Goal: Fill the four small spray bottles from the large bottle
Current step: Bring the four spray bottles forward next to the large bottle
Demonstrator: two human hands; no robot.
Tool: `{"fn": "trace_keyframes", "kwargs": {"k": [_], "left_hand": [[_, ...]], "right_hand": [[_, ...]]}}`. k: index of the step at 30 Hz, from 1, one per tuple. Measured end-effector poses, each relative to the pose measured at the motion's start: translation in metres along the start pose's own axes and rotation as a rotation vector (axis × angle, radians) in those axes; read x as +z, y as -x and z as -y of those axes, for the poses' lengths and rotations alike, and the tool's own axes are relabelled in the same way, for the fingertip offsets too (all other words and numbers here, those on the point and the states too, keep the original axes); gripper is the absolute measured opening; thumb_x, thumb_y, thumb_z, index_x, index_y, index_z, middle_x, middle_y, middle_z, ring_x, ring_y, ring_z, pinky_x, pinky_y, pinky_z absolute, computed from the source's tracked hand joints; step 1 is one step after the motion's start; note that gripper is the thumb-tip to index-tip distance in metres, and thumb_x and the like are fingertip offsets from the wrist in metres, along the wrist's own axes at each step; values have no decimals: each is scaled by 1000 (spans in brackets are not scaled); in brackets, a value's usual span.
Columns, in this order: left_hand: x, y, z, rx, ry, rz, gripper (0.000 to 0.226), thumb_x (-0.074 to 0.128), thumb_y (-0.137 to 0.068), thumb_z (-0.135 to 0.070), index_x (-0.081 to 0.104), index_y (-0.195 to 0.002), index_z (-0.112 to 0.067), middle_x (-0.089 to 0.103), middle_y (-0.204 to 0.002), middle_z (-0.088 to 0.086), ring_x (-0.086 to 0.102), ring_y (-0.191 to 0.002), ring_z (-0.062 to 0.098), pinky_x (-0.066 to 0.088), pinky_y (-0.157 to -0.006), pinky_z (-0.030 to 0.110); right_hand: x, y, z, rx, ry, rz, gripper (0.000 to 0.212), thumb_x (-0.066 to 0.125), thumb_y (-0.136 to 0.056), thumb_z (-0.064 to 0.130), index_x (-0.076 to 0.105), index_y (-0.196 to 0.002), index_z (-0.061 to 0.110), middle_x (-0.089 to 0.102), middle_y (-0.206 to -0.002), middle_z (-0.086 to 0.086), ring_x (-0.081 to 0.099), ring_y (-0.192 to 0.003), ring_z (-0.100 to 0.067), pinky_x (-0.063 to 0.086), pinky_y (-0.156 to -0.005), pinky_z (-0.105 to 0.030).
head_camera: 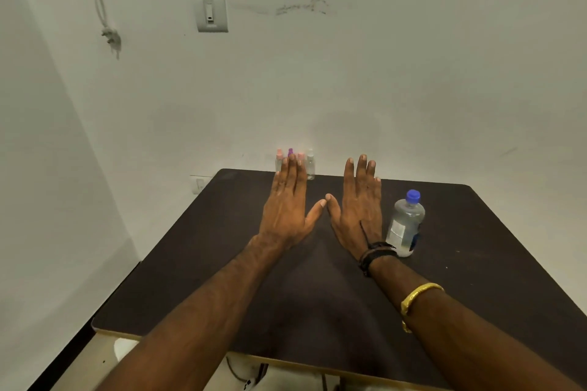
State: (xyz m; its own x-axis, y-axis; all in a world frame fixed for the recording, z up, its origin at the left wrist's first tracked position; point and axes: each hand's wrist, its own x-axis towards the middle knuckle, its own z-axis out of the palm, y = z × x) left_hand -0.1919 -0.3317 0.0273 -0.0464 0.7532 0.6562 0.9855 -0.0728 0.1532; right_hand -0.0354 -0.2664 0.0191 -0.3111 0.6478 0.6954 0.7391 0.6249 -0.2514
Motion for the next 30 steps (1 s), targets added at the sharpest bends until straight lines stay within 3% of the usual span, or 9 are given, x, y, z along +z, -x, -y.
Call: {"fn": "trace_keyframes", "kwargs": {"k": [9,19,24,30], "left_hand": [[-6,8,45,-101,-52,37,93,28,-100,-65,-7,-160,-4,-17,-168,12,-16,-156,24,0,-129,42],[7,6,70,-187,12,49,94,23,-98,-70,-8,-160,-6,-16,-168,9,-18,-155,19,-4,-128,38],[22,-3,80,-315,319,20,86,43,-102,-56,-1,-162,-14,-4,-170,-1,-12,-156,10,2,-129,39],[44,-28,99,-573,565,-18,82,62,-97,-47,22,-160,-16,26,-166,4,22,-154,20,26,-125,41]], "right_hand": [[27,-20,25,-95,-38,47,80,34,-100,50,-1,-161,12,-12,-168,-12,-13,-155,-29,4,-126,-53],[49,-31,36,-84,-117,87,81,40,-100,50,2,-162,13,-9,-169,-9,-14,-156,-24,-1,-127,-47],[62,-43,36,143,-335,86,73,43,-98,53,22,-160,19,24,-166,-4,15,-155,-21,12,-125,-42],[84,-77,31,343,-667,116,55,63,-98,33,45,-148,18,51,-148,-2,50,-133,-17,42,-109,-33]]}}
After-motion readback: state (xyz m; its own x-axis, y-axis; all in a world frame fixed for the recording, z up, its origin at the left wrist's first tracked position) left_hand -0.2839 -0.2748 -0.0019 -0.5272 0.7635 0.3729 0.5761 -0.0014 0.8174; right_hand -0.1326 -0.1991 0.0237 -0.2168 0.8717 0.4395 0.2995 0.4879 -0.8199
